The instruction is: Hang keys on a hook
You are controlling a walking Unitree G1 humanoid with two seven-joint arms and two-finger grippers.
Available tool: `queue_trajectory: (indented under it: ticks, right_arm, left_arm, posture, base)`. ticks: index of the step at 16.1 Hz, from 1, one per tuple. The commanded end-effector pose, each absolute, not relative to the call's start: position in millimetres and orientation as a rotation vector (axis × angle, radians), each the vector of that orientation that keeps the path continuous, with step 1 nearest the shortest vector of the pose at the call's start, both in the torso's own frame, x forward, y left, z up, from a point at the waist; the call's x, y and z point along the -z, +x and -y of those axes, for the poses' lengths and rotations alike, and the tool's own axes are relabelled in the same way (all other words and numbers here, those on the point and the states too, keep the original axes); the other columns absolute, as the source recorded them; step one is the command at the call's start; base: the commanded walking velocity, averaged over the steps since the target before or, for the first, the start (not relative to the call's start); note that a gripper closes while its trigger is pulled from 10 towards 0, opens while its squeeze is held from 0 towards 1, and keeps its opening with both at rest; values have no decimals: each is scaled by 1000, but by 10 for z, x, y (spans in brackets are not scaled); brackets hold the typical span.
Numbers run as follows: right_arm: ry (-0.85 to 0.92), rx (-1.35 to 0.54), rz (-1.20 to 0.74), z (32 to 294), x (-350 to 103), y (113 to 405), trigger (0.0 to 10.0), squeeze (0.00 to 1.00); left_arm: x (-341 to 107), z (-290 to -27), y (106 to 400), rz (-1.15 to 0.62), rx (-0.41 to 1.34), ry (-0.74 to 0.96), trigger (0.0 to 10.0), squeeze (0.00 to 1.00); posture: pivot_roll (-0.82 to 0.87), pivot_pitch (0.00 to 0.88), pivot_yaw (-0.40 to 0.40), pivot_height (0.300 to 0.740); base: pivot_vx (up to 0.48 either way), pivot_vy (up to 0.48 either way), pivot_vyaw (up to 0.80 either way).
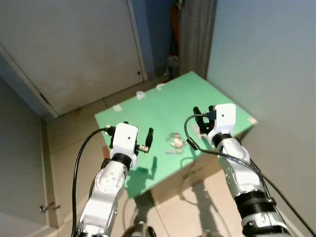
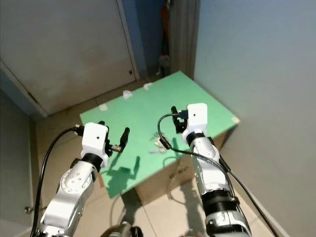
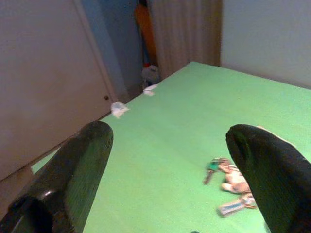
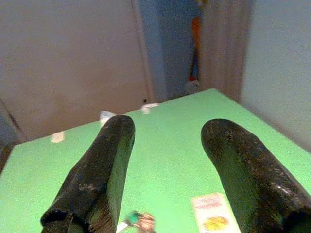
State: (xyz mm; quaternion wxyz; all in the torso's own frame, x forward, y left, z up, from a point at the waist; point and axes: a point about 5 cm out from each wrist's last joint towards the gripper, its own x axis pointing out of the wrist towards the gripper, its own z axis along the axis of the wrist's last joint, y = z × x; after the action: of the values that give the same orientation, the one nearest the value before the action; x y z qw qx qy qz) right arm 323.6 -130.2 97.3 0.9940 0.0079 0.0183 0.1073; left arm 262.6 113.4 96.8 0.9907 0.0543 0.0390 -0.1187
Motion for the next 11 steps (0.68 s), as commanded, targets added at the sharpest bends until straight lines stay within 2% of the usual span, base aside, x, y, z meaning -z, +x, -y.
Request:
queue_trajectory:
  ticks: [1,3,4,6,8,9,11]
  right_arm:
    - [16,-250,-34,1192,-980,3234,10000,0]
    - [17,-250,-35,1194,-975,3228,10000,0]
    - [33,-263,-31,1188,-974,3211,10000,1000]
    - [43,-278,-39,1172,-959,3195,10000,1000]
    - [12,-265,-56,1176,-930,3186,10000,1000]
    - [10,-270,-66,1173,-907,3180,10000,0]
    - [28,-274,-106,1154,-797,3115,10000,0]
  left_arm:
    - [-976,-1205,2619,-84,216,108,10000,0]
    - [-977,-1193,2615,-83,221,97,10000,0]
    - [-984,-1180,2616,-74,223,111,10000,0]
    - [-954,-1166,2620,-90,227,181,10000,0]
    - [-935,-1155,2602,-100,224,171,10000,0]
    - [-936,-1171,2592,-101,219,165,10000,0]
    - [-972,-1176,2508,-96,224,136,10000,0]
  posture:
    - [-61,98,93,740]
    - [-62,100,92,740]
    - [-62,104,90,740]
    - [-61,110,89,740]
    - [-61,116,87,740]
    - [-60,120,88,740]
    - [-32,167,101,740]
  base:
    - [465,0,0]
    - [461,0,0]
    - [472,0,0]
    - [469,0,0]
    - [0,0,0]
    - [0,0,0]
    - [0,0,0]
